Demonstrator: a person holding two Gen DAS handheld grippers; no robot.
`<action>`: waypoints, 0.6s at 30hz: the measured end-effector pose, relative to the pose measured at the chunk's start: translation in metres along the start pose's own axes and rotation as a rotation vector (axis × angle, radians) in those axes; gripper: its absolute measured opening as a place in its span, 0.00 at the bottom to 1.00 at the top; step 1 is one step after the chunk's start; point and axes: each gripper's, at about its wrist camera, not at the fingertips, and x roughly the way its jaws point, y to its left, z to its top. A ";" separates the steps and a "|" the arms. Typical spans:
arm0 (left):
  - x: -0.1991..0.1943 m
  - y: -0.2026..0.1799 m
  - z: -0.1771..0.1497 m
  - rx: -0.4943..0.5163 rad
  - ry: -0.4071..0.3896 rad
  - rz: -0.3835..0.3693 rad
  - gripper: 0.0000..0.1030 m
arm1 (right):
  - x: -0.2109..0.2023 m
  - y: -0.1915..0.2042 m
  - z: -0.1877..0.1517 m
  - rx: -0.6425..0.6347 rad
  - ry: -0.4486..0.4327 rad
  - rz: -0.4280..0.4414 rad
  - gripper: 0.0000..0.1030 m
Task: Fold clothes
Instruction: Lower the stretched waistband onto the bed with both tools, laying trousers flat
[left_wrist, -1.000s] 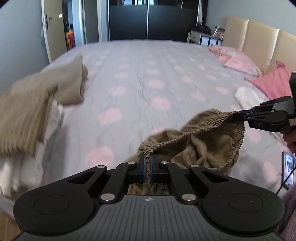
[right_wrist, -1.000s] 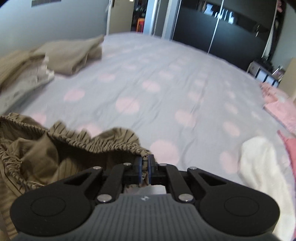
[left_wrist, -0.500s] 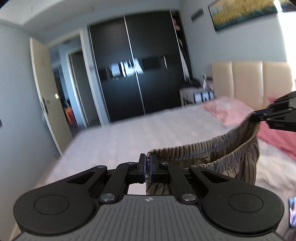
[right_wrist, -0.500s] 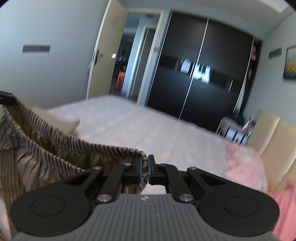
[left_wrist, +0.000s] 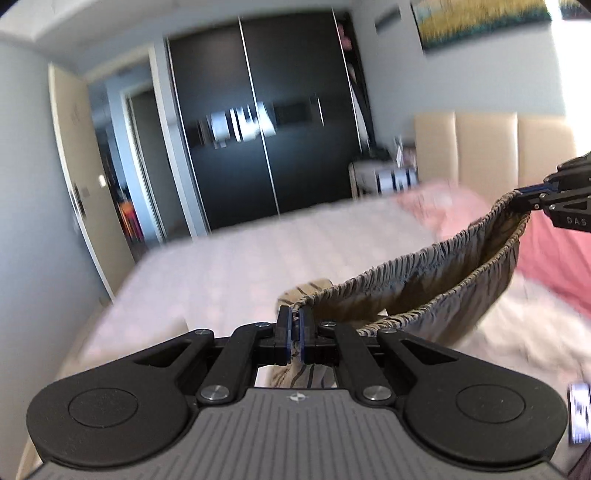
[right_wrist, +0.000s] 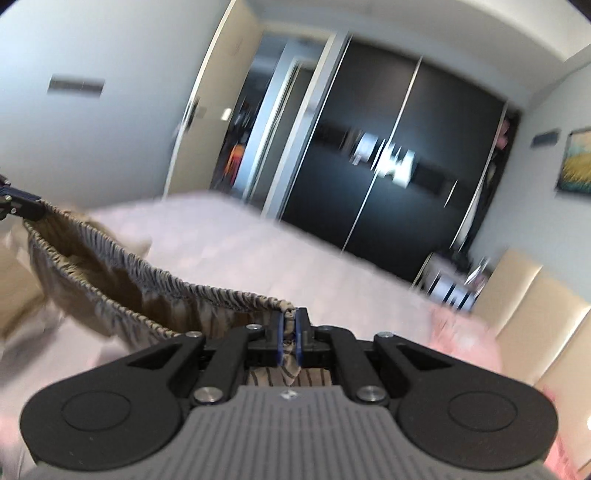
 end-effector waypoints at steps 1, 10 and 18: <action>0.008 -0.004 -0.017 0.001 0.040 -0.011 0.02 | 0.007 0.006 -0.016 -0.001 0.038 0.020 0.07; 0.052 -0.029 -0.162 -0.005 0.373 -0.112 0.02 | 0.054 0.058 -0.158 0.019 0.334 0.192 0.07; 0.069 -0.057 -0.226 0.088 0.533 -0.125 0.02 | 0.073 0.088 -0.234 0.047 0.445 0.262 0.07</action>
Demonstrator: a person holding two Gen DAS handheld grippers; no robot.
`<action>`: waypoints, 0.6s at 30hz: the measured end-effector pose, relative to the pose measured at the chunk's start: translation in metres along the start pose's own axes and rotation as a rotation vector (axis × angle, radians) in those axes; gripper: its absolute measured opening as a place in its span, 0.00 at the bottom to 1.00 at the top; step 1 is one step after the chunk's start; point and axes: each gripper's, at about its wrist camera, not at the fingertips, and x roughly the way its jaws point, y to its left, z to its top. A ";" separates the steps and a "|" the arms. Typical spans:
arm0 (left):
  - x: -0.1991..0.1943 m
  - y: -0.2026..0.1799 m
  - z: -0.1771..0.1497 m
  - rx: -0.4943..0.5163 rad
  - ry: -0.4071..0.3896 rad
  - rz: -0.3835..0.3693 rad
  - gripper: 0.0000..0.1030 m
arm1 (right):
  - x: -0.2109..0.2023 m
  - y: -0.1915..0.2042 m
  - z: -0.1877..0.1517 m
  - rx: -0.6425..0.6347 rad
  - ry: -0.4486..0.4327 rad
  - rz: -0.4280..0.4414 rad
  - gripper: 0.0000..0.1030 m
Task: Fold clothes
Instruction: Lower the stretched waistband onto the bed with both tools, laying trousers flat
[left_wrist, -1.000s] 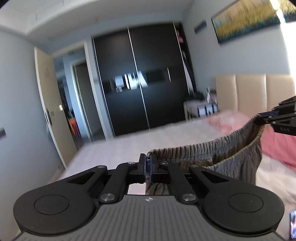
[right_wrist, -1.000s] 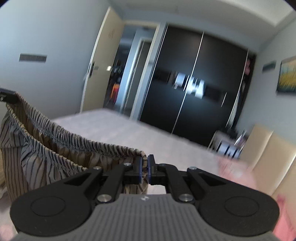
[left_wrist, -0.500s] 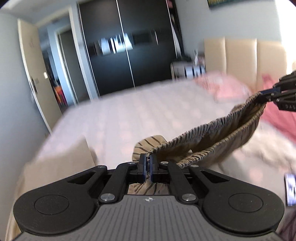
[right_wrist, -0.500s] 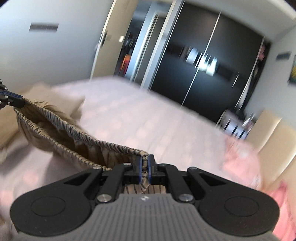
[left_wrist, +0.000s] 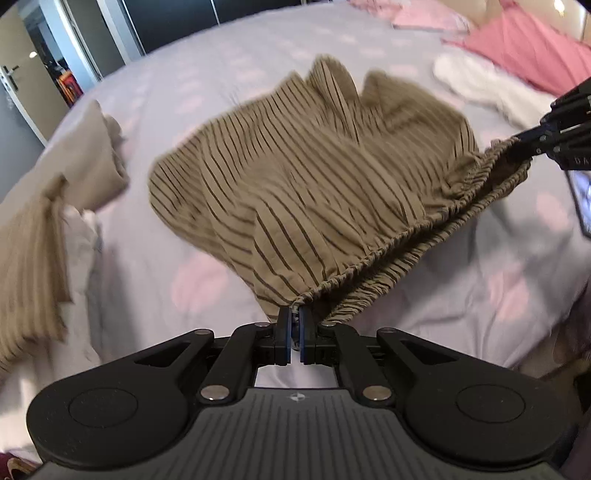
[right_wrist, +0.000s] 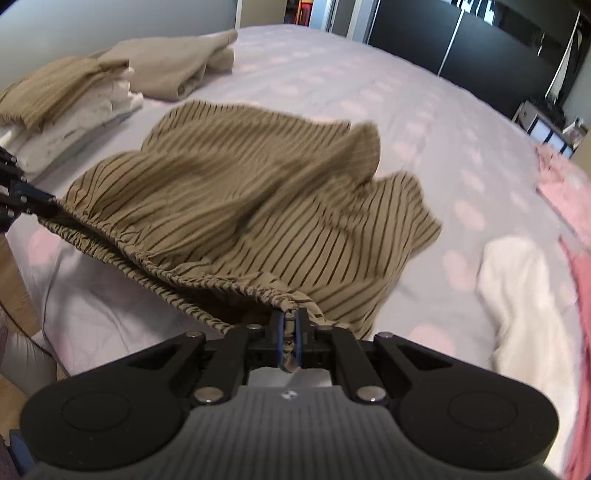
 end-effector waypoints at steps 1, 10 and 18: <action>0.006 -0.003 -0.004 0.011 0.010 0.005 0.02 | 0.004 0.001 -0.005 0.011 0.007 0.004 0.07; 0.026 -0.031 -0.029 0.139 -0.011 0.081 0.17 | 0.021 0.010 -0.031 0.118 0.016 0.019 0.32; 0.026 -0.063 -0.044 0.479 -0.178 0.269 0.41 | 0.026 0.004 -0.060 0.329 0.055 0.041 0.42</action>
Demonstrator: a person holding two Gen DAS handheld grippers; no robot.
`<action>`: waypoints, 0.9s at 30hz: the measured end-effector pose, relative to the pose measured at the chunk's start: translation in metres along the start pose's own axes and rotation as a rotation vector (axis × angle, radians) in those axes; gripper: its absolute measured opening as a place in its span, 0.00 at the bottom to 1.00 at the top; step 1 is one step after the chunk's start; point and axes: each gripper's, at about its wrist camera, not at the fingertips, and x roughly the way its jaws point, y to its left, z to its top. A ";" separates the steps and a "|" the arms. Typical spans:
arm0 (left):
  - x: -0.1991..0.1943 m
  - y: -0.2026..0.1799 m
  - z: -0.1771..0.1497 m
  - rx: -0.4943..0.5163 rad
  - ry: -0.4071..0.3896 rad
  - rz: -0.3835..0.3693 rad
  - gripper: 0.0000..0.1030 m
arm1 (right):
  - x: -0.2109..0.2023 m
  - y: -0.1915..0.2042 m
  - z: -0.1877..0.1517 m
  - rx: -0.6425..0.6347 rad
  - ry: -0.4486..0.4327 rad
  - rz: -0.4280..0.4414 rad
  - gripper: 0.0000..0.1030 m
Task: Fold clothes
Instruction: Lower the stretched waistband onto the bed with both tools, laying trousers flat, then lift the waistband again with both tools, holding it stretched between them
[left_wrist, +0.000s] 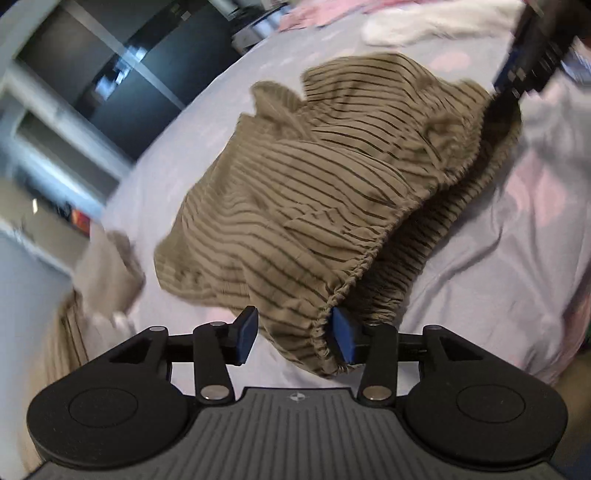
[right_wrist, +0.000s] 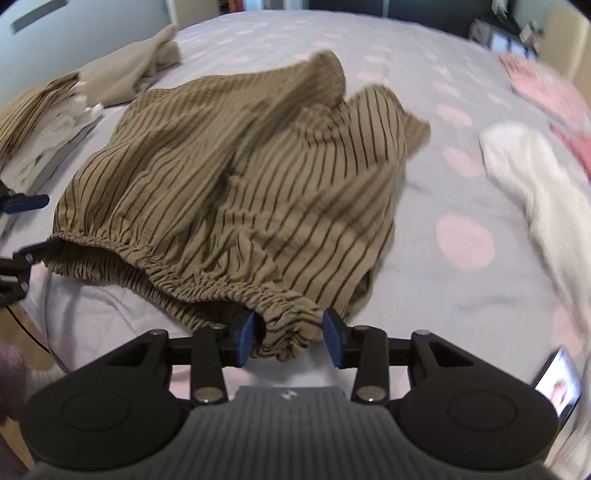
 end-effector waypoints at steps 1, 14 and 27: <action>0.002 -0.002 0.001 0.019 0.002 0.007 0.41 | 0.003 0.001 -0.003 0.023 0.011 0.005 0.42; 0.013 -0.021 -0.004 0.142 -0.003 0.081 0.41 | 0.018 0.002 -0.028 0.241 0.067 -0.048 0.45; -0.013 0.032 0.005 -0.157 -0.004 -0.019 0.03 | -0.015 0.005 -0.001 0.106 -0.063 -0.055 0.06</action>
